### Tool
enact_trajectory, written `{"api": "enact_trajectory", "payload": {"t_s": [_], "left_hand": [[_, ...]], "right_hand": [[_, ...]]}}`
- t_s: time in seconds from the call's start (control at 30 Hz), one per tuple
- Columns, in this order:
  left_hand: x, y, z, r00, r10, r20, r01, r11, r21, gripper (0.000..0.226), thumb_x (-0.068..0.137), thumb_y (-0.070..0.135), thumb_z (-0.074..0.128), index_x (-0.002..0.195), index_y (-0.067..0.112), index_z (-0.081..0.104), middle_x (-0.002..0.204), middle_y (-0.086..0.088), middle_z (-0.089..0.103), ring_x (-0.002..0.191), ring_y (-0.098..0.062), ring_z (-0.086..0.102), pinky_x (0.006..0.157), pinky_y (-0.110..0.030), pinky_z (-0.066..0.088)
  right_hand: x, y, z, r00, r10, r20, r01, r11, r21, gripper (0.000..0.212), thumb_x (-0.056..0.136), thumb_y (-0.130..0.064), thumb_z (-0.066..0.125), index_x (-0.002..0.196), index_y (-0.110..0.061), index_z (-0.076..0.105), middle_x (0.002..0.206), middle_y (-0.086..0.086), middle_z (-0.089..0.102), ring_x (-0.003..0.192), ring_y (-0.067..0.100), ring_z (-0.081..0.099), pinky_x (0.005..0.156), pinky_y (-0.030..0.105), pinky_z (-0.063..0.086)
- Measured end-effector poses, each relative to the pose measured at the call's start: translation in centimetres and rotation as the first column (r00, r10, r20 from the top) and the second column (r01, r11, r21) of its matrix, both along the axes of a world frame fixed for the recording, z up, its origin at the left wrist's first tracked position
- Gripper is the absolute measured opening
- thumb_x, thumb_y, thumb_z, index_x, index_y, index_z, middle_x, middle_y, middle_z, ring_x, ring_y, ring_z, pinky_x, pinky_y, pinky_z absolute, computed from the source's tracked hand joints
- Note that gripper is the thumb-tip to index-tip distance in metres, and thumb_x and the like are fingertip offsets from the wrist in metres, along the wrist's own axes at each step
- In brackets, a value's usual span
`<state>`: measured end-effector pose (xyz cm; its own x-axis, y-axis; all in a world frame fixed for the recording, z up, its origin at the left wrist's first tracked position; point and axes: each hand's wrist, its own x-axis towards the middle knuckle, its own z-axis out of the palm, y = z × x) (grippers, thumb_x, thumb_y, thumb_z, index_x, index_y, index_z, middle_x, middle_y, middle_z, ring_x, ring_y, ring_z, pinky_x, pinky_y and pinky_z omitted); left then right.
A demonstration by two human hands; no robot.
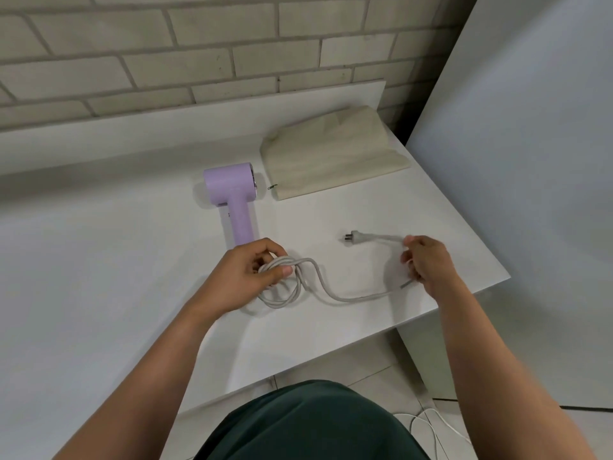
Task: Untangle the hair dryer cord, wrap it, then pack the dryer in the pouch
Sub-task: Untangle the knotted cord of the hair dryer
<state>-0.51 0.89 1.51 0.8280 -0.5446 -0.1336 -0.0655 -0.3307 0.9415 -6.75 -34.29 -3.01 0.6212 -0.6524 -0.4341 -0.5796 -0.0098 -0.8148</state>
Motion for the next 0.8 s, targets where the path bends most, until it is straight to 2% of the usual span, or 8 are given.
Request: {"api": "enact_trajectory", "payload": {"t_s": [0.13,0.23,0.33,0.37,0.43,0.53,0.67,0.8], "left_hand": [[-0.1,0.2,0.6,1.000,-0.002,-0.003,0.002,1.000,0.001,0.017,0.094,0.007,0.071,0.101,0.023,0.074,0.085,-0.014,0.069,0.083,-0.035,0.067,0.080,-0.039,0.054],[-0.1,0.2,1.1,1.000,-0.008,0.012,0.008,1.000,0.016,0.020,0.096,0.006,0.068,0.103,0.023,0.074,0.082,-0.005,0.069,0.083,-0.029,0.070,0.078,-0.032,0.056],[0.0,0.1,1.3,0.999,0.004,0.036,-0.005,1.000,0.021,0.019,0.096,0.009,0.069,0.105,0.025,0.075,0.081,-0.004,0.068,0.085,-0.036,0.068,0.083,-0.045,0.057],[0.1,0.1,1.3,0.999,0.006,0.039,-0.007,1.000,0.018,0.019,0.096,0.010,0.069,0.106,0.025,0.075,0.080,-0.003,0.066,0.085,-0.037,0.067,0.083,-0.047,0.057],[0.3,-0.1,1.6,0.999,-0.001,0.053,0.000,1.000,0.018,0.019,0.096,0.011,0.070,0.108,0.025,0.076,0.078,0.001,0.066,0.085,-0.036,0.067,0.085,-0.048,0.057],[0.4,-0.4,2.1,0.996,-0.009,0.089,0.005,0.999,0.042,0.019,0.096,0.013,0.070,0.109,0.026,0.076,0.082,0.002,0.072,0.083,-0.026,0.070,0.083,-0.044,0.058],[0.5,-0.5,1.9,0.997,0.073,0.023,-0.074,0.997,0.006,0.017,0.094,0.015,0.074,0.107,0.025,0.076,0.088,-0.003,0.076,0.085,-0.023,0.075,0.080,-0.040,0.063],[0.8,-0.5,1.3,0.974,0.189,-0.125,-0.192,0.981,-0.012,0.016,0.086,0.026,0.083,0.099,0.018,0.078,0.084,-0.009,0.078,0.082,-0.029,0.075,0.085,-0.040,0.058]], "right_hand": [[-0.1,1.5,-0.4,0.915,0.133,-0.382,-0.333,0.784,-0.523,0.031,0.107,-0.029,0.046,0.126,-0.010,0.061,0.107,0.010,0.067,0.101,0.034,0.056,0.080,0.041,0.049],[0.2,3.5,1.2,0.923,0.176,-0.341,-0.381,0.536,-0.753,0.043,0.102,-0.025,0.060,0.142,-0.011,0.055,0.139,0.014,0.054,0.127,0.039,0.045,0.091,0.050,0.051],[0.8,6.3,4.4,0.893,0.447,0.050,-0.299,0.673,-0.676,0.034,0.099,-0.028,0.066,0.131,-0.018,0.067,0.125,0.002,0.069,0.113,0.025,0.064,0.092,0.033,0.052],[0.8,7.6,5.6,0.839,0.527,0.138,-0.384,0.752,-0.535,0.027,0.099,-0.029,0.068,0.125,-0.022,0.071,0.115,-0.005,0.074,0.104,0.015,0.068,0.089,0.024,0.052],[0.8,10.1,7.1,0.695,0.697,0.179,-0.621,0.706,-0.341,0.021,0.099,-0.030,0.069,0.119,-0.027,0.074,0.106,-0.014,0.076,0.097,0.002,0.070,0.088,0.013,0.050],[0.8,12.0,6.7,0.557,0.821,0.125,-0.729,0.556,-0.399,0.013,0.099,-0.026,0.070,0.109,-0.024,0.078,0.099,-0.016,0.077,0.093,0.001,0.071,0.083,0.015,0.052],[0.8,12.3,5.8,0.594,0.786,0.172,-0.640,0.592,-0.490,0.009,0.098,-0.025,0.071,0.099,-0.022,0.079,0.090,-0.015,0.076,0.087,0.004,0.069,0.082,0.023,0.054],[0.6,12.6,4.9,0.598,0.791,0.128,-0.501,0.494,-0.711,0.010,0.098,-0.030,0.069,0.099,-0.025,0.078,0.090,-0.013,0.072,0.079,0.006,0.065,0.073,0.038,0.056]]}}
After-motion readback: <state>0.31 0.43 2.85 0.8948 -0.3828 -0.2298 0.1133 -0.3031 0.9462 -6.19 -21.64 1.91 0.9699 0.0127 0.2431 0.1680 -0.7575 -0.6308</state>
